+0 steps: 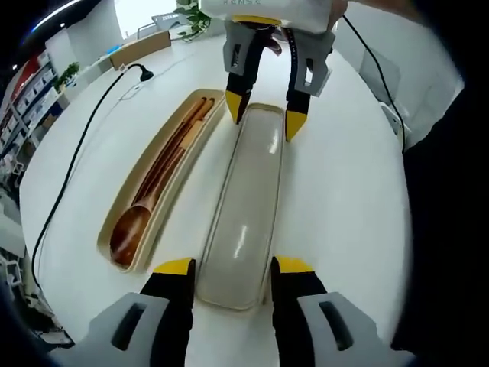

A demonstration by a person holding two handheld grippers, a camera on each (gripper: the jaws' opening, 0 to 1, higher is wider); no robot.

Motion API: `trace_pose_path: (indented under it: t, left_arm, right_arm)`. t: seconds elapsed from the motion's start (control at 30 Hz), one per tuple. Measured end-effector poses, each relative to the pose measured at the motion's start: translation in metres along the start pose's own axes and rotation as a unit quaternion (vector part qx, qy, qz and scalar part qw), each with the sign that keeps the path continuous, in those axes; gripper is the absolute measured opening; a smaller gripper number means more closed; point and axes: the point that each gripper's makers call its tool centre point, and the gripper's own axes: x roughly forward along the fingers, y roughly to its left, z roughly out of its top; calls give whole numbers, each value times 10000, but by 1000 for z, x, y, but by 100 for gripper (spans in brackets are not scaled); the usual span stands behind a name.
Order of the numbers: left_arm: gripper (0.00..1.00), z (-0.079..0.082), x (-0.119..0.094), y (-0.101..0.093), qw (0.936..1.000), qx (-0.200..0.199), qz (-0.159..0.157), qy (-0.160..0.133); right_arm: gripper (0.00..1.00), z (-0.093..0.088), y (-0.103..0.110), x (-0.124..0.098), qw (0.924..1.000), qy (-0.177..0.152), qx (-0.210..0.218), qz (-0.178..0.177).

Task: Arrange the utensils inside the cutlery case until each visible utensil rests in its matching compartment.

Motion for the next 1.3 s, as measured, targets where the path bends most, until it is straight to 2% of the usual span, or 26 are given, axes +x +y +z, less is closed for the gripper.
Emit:
trace_pose_path:
  t: [0.17, 0.2, 0.23, 0.37, 0.47, 0.53, 0.57, 0.6, 0.67, 0.7, 0.77, 0.8, 0.87, 0.93, 1.0, 1.07, 1.17, 1.23, 1.3]
  left_arm:
    - [42, -2, -3, -2, 9990, -262, 159, -339]
    - [42, -6, -3, -8, 9982, -481, 59, -345]
    - [43, -7, -5, -8, 9985, -404, 69, -368]
    - [48, -19, -13, -12, 9982, -489, 195, -270]
    - [50, -30, -19, -15, 9983, -542, 166, -128]
    - [50, -32, -24, -22, 9948, -996, 54, -189]
    - [50, -34, -26, -25, 9949, -978, 42, -230]
    - [48, -37, -26, -28, 9962, -851, 54, -195]
    - [48, -41, -26, -29, 9990, -393, 164, -134]
    - [47, -35, -26, -32, 9986, -350, 218, -323]
    - [49, -38, -27, -32, 9987, -273, 341, -271]
    - [50, -34, -27, -31, 9982, -143, 417, -408]
    - [50, -36, -27, -37, 9984, -114, 371, -406]
    - [50, -36, -29, -36, 9979, 130, 439, -458]
    - [50, -34, -32, -32, 9954, 611, 611, -425]
    - [51, -33, -35, -28, 9921, 853, 822, -402]
    - [52, -30, -35, -30, 9886, 1149, 866, -436]
    - [54, -25, -36, -29, 9834, 1480, 952, -447]
    - [55, -22, -36, -31, 9784, 1770, 982, -411]
  right_arm:
    - [35, -1, 1, -1, 9999, 94, -75, 8]
    - [35, -1, 3, -1, 9999, 64, -110, 7]
    - [35, -1, 4, -1, 9999, 32, -167, 7]
    - [35, -1, 8, -2, 9999, -37, -135, -6]
    - [35, -1, 11, -2, 9999, -78, -117, -8]
    - [34, -1, 13, -2, 9997, -159, -188, 1]
    - [34, -1, 13, -3, 9995, -252, -190, 9]
    - [34, -1, 12, -3, 9991, -408, -73, 29]
    - [34, -3, 11, -3, 9989, -455, -76, 19]
    - [34, -1, 12, -3, 9989, -459, -89, 13]
    - [34, -1, 13, -3, 9987, -501, -117, 19]
    - [34, -1, 13, -4, 9985, -535, -102, 25]
    - [34, -1, 13, -3, 9983, -573, -127, 27]
    - [34, -1, 14, -4, 9979, -628, -126, 41]
    - [34, -1, 13, -3, 9976, -689, -97, 63]
    - [34, -1, 13, -4, 9973, -718, -97, 82]
    - [33, -1, 14, -4, 9973, -727, -67, 111]
    - [33, 0, 23, -6, 9958, -769, 106, 477]
    - [33, 1, 28, -8, 9933, -846, 379, 688]
